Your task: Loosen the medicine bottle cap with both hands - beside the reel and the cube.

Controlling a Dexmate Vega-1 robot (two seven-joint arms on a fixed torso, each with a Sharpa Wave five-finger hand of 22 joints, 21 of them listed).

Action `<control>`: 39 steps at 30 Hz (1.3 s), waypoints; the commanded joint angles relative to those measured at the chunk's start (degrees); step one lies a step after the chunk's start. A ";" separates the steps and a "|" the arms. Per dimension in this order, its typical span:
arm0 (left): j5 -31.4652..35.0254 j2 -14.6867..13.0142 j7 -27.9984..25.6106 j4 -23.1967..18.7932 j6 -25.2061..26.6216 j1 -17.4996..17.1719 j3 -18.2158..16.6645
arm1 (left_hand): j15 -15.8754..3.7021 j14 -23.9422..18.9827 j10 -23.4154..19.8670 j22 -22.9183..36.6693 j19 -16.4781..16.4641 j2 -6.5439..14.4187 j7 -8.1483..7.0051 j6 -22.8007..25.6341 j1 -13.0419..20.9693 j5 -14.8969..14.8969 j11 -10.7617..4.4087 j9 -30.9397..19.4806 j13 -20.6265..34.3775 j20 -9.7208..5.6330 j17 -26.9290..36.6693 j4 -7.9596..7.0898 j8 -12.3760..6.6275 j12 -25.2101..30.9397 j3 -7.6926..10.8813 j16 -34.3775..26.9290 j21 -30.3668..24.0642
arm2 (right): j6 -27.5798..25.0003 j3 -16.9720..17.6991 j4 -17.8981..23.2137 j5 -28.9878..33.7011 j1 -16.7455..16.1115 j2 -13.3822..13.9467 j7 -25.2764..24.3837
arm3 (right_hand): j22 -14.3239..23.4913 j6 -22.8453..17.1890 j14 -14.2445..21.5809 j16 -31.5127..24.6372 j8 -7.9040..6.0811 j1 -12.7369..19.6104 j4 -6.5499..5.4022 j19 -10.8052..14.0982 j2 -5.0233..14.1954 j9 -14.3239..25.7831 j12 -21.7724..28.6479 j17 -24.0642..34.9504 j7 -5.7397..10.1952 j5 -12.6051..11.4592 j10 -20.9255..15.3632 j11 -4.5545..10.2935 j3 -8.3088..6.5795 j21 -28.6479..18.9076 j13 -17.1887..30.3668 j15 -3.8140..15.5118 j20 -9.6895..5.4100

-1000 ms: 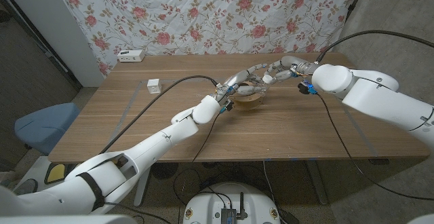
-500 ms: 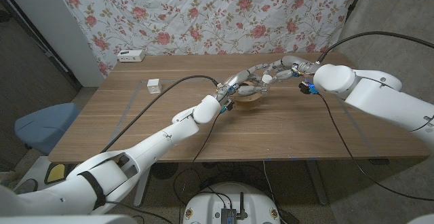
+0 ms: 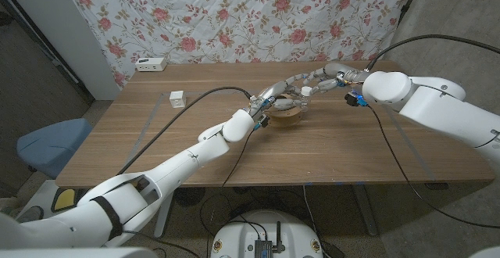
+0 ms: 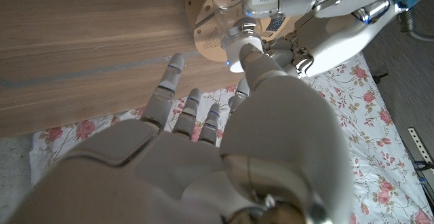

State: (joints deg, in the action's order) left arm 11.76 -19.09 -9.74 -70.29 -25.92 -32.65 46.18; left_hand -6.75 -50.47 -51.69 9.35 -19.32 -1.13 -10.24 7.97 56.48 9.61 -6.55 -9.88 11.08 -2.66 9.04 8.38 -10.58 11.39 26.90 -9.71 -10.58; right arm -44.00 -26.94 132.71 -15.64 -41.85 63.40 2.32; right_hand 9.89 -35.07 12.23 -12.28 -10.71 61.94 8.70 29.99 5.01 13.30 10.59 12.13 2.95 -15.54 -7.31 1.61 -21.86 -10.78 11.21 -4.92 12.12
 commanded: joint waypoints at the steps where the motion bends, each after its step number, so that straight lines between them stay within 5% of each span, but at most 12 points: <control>1: -0.25 0.23 -0.04 1.12 -0.71 0.54 0.04 | -4.61 -0.63 -2.85 0.14 -0.19 0.51 -0.06 -0.32 0.07 0.51 -2.40 -0.12 0.19 -3.86 0.18 0.17 0.05 0.07 0.42 -0.27 0.00 | -1.04 -0.92 -0.42 -0.89 1.93 0.56 2.26 | 0.16 1.81 -0.92 0.32 0.41 -0.60 0.06 -0.61 -0.30 0.04 -0.05 0.13 -0.20 0.08 0.98 -0.52 0.67 0.09 0.17 -0.68 0.14; 10: -0.29 0.05 -0.14 0.84 -0.76 0.37 -0.07 | -4.55 -0.65 -2.99 0.14 -0.21 0.49 -0.01 -1.04 0.07 0.51 -2.35 -0.12 0.19 -3.93 0.18 0.18 0.30 0.13 0.42 -0.27 -0.01 | -2.15 -0.98 0.18 -1.52 2.77 1.36 3.34 | 0.19 4.80 -1.93 0.51 0.34 -3.45 -0.51 -1.55 -1.78 -0.07 0.13 -0.02 -1.89 0.80 2.74 -2.58 2.63 -0.03 0.19 -2.09 0.21; 18: -0.35 -0.16 -0.19 0.30 -0.65 0.00 -0.19 | -4.64 -0.76 -2.87 0.14 -0.28 0.35 1.37 -3.35 0.22 0.47 -2.35 -0.11 0.20 -3.93 0.21 0.30 0.84 0.08 0.30 -0.34 -0.03 | -2.35 -0.61 0.70 -1.96 2.55 1.92 3.13 | 0.21 5.64 -2.45 0.56 0.05 -6.13 -1.36 -1.85 -2.62 -0.11 0.33 -0.03 -2.80 1.91 3.16 -3.24 3.97 -0.11 0.21 -2.71 0.28; 19: -0.39 -0.16 -0.18 0.32 -0.74 -0.02 -0.20 | -4.68 -0.77 -2.75 0.14 -0.27 0.37 1.44 -3.60 0.23 0.48 -2.46 -0.11 0.20 -3.93 0.21 0.29 0.88 0.03 0.31 -0.34 -0.03 | -2.76 -0.60 0.94 -1.95 2.62 1.98 3.05 | 0.22 6.22 -2.57 0.54 0.06 -7.25 -1.72 -2.02 -2.83 -0.12 0.34 -0.01 -3.10 2.44 3.45 -4.61 4.48 -0.11 0.22 -2.86 0.29; 25: -0.57 -0.12 -0.05 0.44 -1.17 -0.01 -0.25 | -4.70 -0.81 -2.75 0.13 -0.38 0.25 2.95 -6.77 0.26 0.46 -2.32 -0.08 0.20 -4.00 0.20 0.30 1.31 0.04 0.19 -0.34 -0.05 | -2.96 -0.61 1.48 -1.77 2.80 2.42 2.99 | 0.19 8.16 -3.28 0.60 0.14 -10.35 -2.64 -2.81 -3.60 -0.15 0.46 -0.01 -4.24 4.09 3.93 -5.85 5.96 0.01 0.28 -3.78 0.35; 30: -0.66 -0.01 0.18 0.71 -1.71 0.14 -0.20 | -4.57 -0.94 -2.66 0.13 -0.49 -0.08 4.37 -8.54 0.33 0.42 -2.36 -0.06 0.21 -4.13 0.24 0.41 1.26 0.02 -0.07 -0.42 -0.07 | -6.08 -3.40 2.78 1.15 5.31 2.43 3.57 | 0.20 9.48 -3.60 0.50 -0.11 -14.83 -4.14 -3.15 -4.81 -0.11 0.71 0.03 -5.72 4.98 4.00 -6.99 8.12 -0.08 0.37 -4.80 0.33; 32: -0.74 0.06 0.29 0.85 -1.94 0.20 -0.19 | -4.58 -0.94 -2.69 0.13 -0.56 -0.17 5.10 -9.13 0.41 0.43 -2.53 -0.06 0.21 -4.21 0.24 0.46 1.22 0.04 -0.13 -0.42 -0.08 | -6.82 -4.33 3.23 2.47 5.87 2.36 3.36 | 0.24 9.91 -3.56 0.35 -0.38 -17.91 -5.27 -3.08 -5.32 -0.01 0.89 0.09 -6.62 4.99 3.85 -8.57 9.42 -0.23 0.43 -5.53 0.30; 39: -0.66 0.24 0.27 1.34 -2.72 0.36 -0.19 | -4.48 -1.19 -2.73 0.13 -0.76 -0.35 4.75 -10.69 0.45 0.45 -2.54 -0.06 0.22 -4.46 0.27 0.45 1.19 0.07 -0.35 -0.51 -0.12 | -11.48 -10.88 4.79 9.89 10.60 1.74 5.04 | 0.29 8.93 -2.89 0.04 -1.33 -21.74 -6.38 -1.55 -5.87 0.37 1.31 0.00 -9.48 5.00 2.91 -11.11 10.98 -0.83 0.54 -6.98 0.15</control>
State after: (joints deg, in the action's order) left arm 11.13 -19.10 -9.65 -69.60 -27.64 -32.51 46.01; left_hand -6.86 -50.99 -51.83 9.36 -19.53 -1.55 -4.93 -2.12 56.66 9.77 -6.43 -9.88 11.03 -2.45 9.22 8.61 -9.25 11.04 26.65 -9.99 -10.58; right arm -49.90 -30.92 135.41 -13.91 -36.36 65.60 5.78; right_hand 10.00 -25.40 9.01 -11.88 -11.32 41.17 2.53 27.32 -0.64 13.45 11.49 12.05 -5.58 -10.57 -4.40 -8.53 -11.29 -11.08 11.62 -10.90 12.20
